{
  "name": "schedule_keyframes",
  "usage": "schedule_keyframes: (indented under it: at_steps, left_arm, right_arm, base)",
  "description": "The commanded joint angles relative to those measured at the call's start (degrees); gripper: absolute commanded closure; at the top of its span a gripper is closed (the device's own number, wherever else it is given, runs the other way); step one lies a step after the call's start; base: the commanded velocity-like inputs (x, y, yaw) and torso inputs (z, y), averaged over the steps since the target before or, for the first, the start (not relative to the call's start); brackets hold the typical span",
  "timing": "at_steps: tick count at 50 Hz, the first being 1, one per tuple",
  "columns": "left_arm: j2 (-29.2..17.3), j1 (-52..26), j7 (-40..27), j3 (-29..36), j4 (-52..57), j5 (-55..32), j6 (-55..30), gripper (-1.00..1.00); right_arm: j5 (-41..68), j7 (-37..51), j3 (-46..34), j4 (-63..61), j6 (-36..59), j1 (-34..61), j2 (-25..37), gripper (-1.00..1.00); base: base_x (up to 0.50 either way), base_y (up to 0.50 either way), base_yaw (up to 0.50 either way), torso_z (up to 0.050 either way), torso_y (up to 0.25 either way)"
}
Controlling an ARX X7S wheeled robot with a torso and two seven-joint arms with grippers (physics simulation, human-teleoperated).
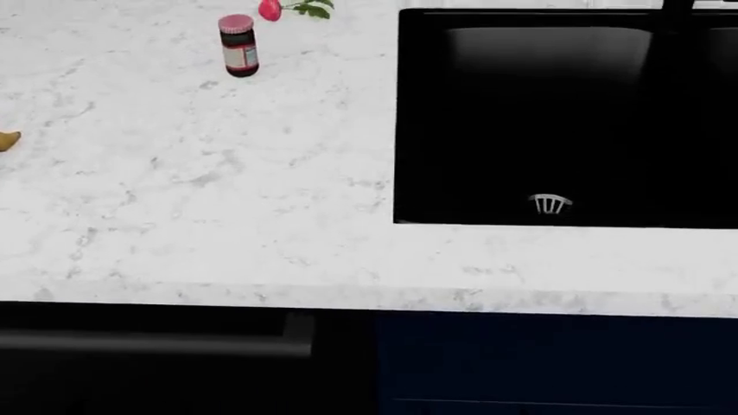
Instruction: Open the dishwasher door
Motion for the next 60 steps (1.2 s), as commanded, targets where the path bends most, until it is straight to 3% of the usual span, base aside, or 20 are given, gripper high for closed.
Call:
schedule_keyframes:
  at_steps: [1,14,27,39,60]
  left_arm:
    - [-0.4,0.3,-0.5,0.3,0.2,-0.3,0.3,-1.0]
    - [-1.9,0.6,-2.0,2.0,1.1,2.7,-1.4,-1.0]
    - [-10.5,0.0,-5.4,11.8,10.0,28.4,-17.7,-1.0]
    - [-14.2,-3.1,-2.7,18.8,11.5,43.8,-26.6,-1.0]
    - [-16.4,-5.5,3.5,28.6,6.5,54.9,-29.7,-1.0]
  right_arm:
    - [0.6,0.5,-0.4,-0.5,-0.2,-0.4,0.4,-1.0]
    - [1.2,0.7,-0.9,-0.2,-0.9,-0.4,0.8,-1.0]
    - [2.2,0.9,-1.0,0.2,-2.2,-1.0,1.1,-1.0]
    - [2.9,1.0,-1.1,1.3,-3.2,-0.8,1.3,-1.0]
    - [3.9,1.5,-1.6,2.1,-4.1,-0.7,1.7,-1.0]
  base:
    - [0.0,0.0,0.0,0.0,0.0]
    - [0.0,0.0,0.0,0.0,0.0]
    - [0.0,0.0,0.0,0.0,0.0]
    - [0.0,0.0,0.0,0.0,0.0]
    - [0.0,0.0,0.0,0.0,0.0]
